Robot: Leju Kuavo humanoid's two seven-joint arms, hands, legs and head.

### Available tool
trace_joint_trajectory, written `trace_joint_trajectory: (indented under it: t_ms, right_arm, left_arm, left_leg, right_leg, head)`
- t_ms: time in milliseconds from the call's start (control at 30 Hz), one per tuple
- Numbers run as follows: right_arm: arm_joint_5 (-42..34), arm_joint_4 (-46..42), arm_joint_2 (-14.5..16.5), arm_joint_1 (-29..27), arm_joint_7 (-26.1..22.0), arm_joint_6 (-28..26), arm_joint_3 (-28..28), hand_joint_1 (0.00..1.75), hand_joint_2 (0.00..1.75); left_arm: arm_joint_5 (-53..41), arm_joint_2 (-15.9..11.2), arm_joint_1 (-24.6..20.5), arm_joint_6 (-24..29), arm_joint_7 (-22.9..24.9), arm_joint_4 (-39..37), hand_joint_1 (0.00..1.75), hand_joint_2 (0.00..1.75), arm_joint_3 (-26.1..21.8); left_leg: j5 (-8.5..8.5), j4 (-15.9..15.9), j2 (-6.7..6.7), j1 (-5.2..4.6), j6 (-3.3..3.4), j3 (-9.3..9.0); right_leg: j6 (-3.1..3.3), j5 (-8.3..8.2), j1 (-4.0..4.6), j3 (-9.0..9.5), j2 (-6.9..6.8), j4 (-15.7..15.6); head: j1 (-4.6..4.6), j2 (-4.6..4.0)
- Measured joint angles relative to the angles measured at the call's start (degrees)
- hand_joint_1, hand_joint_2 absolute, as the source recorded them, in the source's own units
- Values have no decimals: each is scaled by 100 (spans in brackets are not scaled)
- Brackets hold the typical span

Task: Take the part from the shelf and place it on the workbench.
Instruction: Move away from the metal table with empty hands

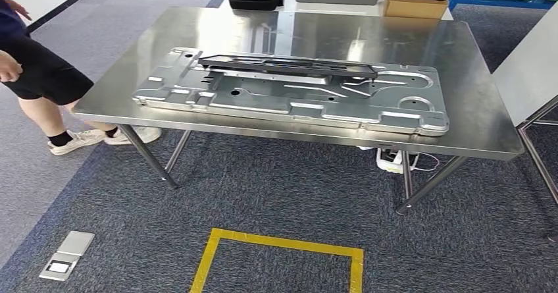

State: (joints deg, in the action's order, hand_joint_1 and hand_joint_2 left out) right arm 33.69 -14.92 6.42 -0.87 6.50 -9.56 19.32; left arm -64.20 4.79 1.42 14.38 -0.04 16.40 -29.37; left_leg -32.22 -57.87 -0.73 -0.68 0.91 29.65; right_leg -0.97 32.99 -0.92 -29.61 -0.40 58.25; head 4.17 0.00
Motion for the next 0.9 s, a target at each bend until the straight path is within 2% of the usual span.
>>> trace_joint_trajectory:
  t_ms: [367, 500, 900]
  right_arm:
    - [999, 240, 203, 208, 176, -308, 589, 0, 175]
    - [1114, 273, 246, 236, 179, -389, 753, 0, 0]
    - [1087, 318, 282, 287, 381, -356, 991, 0, 0]
  left_arm:
    - [-1917, 157, -190, 446, 59, -230, 0, 175, -802]
    - [-2200, 192, -227, 520, -49, -275, 0, 0, -959]
    - [-2224, 233, -257, 479, -9, -335, 0, 0, -1019]
  left_leg:
    - [0, -1, 0, 0, 0, 0]
    - [0, -1, 0, 0, 0, 0]
    - [0, -1, 0, 0, 0, 0]
  right_leg:
    - [0, 0, 0, 0, 0, 0]
    - [0, 0, 0, 0, 0, 0]
    - [0, -1, 0, 0, 0, 0]
  head:
    - [0, 0]
    - [0, 0]
    - [0, 0]
